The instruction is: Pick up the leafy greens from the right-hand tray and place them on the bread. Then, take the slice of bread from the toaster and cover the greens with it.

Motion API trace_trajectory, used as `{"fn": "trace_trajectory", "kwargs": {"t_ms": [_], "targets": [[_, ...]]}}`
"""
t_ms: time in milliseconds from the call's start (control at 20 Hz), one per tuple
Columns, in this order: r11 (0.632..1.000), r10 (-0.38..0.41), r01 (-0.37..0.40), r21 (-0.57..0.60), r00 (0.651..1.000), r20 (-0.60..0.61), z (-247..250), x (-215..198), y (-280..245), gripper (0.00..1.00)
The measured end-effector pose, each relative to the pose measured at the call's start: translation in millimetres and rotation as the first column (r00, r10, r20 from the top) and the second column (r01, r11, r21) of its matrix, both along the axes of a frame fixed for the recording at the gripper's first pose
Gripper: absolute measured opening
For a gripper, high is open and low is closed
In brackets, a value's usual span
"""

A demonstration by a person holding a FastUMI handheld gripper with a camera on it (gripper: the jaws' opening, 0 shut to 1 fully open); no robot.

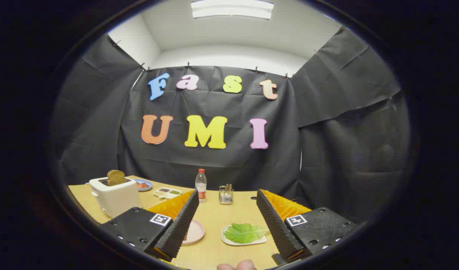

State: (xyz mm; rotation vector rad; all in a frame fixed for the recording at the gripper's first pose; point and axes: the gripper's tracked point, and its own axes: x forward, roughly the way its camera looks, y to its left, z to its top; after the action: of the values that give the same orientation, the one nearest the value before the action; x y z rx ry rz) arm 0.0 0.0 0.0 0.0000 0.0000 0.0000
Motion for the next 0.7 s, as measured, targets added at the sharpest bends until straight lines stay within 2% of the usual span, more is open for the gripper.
{"fn": "trace_trajectory", "kwargs": {"t_ms": [200, 500, 700], "targets": [[1.000, -0.012, 0.012, 0.006, 1.000, -0.003, -1.1, 0.6, -1.1, 0.95], [0.998, -0.035, 0.036, -0.048, 0.999, 0.022, -0.9, 15.5, -13.7, 0.95], [0.999, 0.019, -0.019, -0.034, 1.000, 0.010, -8.7, 28.3, -11.5, 0.95]]}}
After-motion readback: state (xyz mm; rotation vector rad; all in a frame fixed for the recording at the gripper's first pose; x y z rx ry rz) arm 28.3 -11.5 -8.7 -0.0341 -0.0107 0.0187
